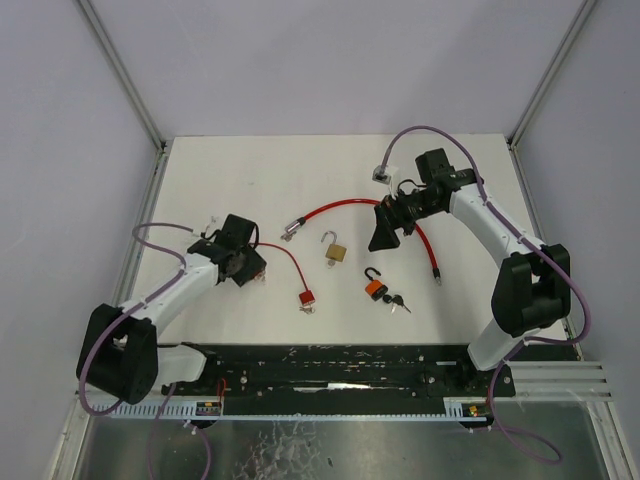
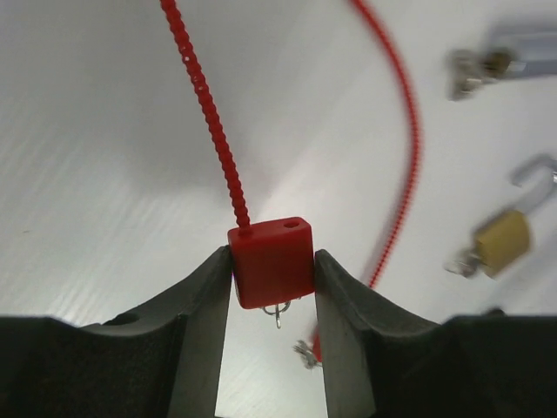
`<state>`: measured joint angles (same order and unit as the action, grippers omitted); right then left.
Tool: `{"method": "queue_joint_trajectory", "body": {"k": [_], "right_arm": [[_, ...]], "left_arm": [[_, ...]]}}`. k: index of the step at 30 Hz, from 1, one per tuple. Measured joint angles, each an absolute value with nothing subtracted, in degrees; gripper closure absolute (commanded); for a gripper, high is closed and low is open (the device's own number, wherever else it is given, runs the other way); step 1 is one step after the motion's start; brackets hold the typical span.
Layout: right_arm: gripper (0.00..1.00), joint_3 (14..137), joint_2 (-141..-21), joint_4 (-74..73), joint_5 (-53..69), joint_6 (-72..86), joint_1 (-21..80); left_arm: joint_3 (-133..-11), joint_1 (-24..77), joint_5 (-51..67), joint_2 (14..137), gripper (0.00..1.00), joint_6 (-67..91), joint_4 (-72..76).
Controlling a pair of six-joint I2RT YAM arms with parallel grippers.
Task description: Lock with the key
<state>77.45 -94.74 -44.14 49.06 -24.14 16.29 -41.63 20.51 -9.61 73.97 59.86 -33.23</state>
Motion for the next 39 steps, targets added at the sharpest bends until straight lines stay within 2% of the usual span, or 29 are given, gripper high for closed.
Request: {"method": "queue_joint_trajectory", "body": {"k": [3, 9, 18, 34, 39], "right_arm": [[0.00, 79.5, -95.0, -46.0, 50.1, -25.2, 16.3], [0.00, 86.5, -95.0, -50.0, 52.4, -28.1, 16.4], [0.00, 96.6, -94.9, -54.4, 57.0, -30.1, 16.3], [0.00, 90.7, -91.8, -46.8, 63.0, -31.7, 13.2], [0.00, 89.2, -91.9, -48.5, 64.6, -43.9, 12.9]], "left_arm": [[-44.1, 21.6, -8.5, 70.6, 1.00, 56.9, -32.5], [-47.4, 22.5, -3.7, 65.8, 1.00, 50.4, -27.6], [-51.7, 23.3, 7.7, 66.8, 1.00, 46.0, -16.7], [-52.8, 24.8, 27.9, 76.4, 1.00, 51.8, -2.5], [-52.9, 25.5, 32.0, 79.7, 1.00, 53.8, -0.7]]}}
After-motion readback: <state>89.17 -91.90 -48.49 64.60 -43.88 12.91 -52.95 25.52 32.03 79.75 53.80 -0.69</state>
